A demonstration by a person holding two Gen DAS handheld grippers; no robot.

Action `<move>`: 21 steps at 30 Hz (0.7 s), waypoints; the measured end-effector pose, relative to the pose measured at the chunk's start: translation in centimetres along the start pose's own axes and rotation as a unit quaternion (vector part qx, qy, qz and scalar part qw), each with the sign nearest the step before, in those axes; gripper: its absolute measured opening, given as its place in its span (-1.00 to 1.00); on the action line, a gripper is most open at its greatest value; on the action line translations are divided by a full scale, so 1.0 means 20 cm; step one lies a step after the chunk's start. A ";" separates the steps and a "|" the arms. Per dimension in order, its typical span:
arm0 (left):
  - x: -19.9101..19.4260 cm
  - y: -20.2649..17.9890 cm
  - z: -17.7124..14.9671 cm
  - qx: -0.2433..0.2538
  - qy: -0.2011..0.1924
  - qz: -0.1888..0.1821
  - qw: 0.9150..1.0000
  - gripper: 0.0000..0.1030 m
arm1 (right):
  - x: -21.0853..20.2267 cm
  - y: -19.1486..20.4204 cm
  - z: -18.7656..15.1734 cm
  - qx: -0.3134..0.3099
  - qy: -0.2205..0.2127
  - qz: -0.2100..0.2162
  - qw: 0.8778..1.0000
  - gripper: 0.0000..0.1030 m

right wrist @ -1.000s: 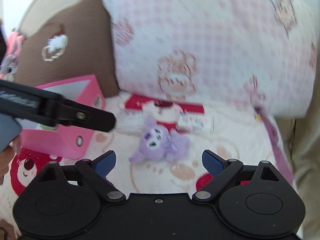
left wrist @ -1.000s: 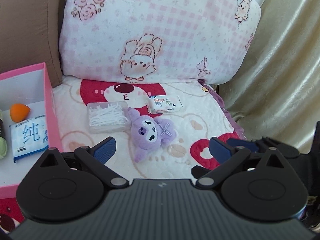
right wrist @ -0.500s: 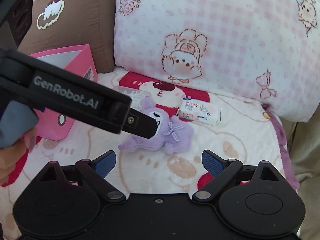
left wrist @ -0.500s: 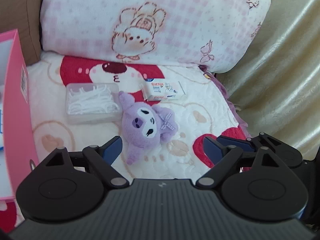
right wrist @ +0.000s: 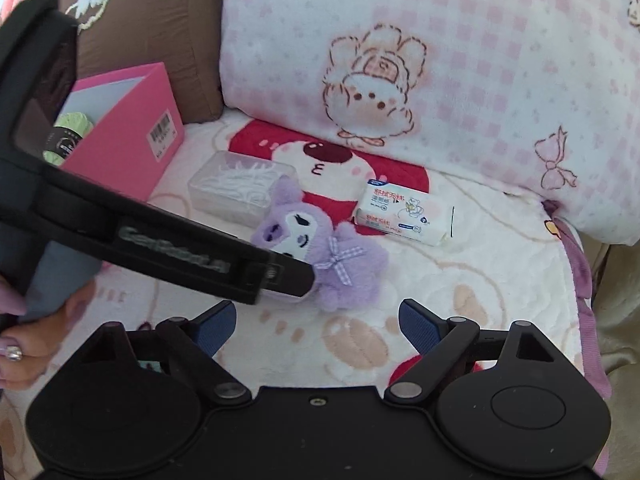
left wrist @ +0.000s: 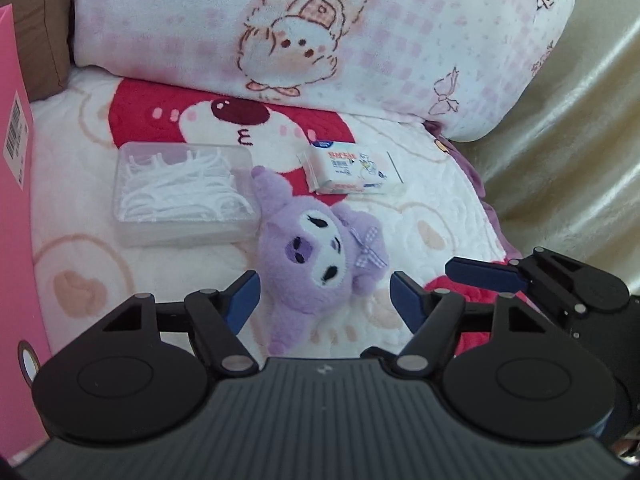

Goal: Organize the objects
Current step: 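Move the left gripper toward the purple plush toy, then close the left gripper on the purple plush toy's body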

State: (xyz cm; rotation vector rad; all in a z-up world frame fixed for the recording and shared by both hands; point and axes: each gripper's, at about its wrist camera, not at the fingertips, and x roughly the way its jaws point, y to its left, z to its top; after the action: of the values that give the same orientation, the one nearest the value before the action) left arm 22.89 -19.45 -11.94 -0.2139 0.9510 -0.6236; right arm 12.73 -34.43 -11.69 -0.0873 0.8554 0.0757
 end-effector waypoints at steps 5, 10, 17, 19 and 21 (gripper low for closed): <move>0.06 0.03 0.03 -0.009 0.005 0.007 1.000 -0.01 | 0.11 -0.03 0.01 -0.002 0.027 -0.011 1.000 0.76; 0.07 0.07 0.01 -0.038 0.001 -0.027 0.999 -0.13 | 0.18 -0.01 0.01 -0.034 0.035 0.005 0.999 0.76; 0.07 0.11 0.03 -0.062 0.003 -0.033 0.998 -0.23 | 0.21 -0.04 0.09 0.058 0.028 0.047 0.997 0.77; 0.08 0.11 0.03 -0.067 0.004 -0.029 0.997 -0.24 | 0.24 -0.06 0.09 0.070 0.028 0.046 0.996 0.79; 0.10 0.10 0.03 -0.062 0.002 -0.020 0.998 -0.25 | 0.27 -0.08 0.09 0.089 0.031 0.048 0.994 0.81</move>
State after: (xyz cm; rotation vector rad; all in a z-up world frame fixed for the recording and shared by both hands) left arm 24.93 -19.00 -13.88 -0.3428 0.9923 -0.6018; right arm 17.75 -35.73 -14.60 0.1193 0.9254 0.0875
